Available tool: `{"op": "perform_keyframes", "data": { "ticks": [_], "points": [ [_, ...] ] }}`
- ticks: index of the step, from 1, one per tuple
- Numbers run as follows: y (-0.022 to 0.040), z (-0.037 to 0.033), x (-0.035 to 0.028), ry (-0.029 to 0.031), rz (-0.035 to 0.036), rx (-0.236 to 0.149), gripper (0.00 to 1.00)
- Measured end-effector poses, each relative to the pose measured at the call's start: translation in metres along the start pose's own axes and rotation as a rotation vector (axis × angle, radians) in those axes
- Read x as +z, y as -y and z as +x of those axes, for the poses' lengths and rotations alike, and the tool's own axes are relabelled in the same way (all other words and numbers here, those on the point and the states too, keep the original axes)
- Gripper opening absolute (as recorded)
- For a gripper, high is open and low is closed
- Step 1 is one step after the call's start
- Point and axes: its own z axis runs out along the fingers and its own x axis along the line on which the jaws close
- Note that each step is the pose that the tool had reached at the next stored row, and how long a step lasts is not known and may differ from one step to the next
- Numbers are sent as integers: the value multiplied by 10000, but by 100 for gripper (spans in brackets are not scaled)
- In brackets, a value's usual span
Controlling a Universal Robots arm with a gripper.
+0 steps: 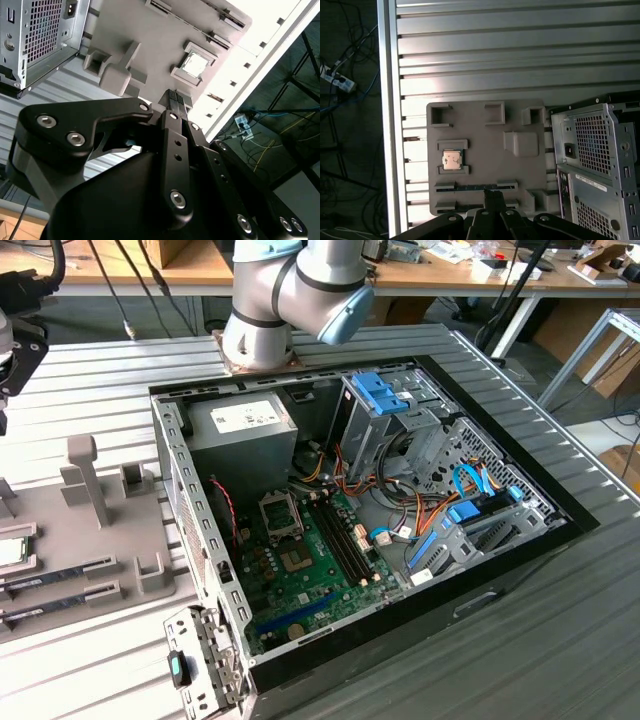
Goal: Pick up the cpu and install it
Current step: 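Reach for the cpu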
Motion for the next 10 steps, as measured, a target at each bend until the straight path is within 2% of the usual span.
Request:
{"op": "perform_keyframes", "data": {
  "ticks": [10],
  "points": [
    [7, 89, -2, 0, 0, 0, 11]
  ]
}}
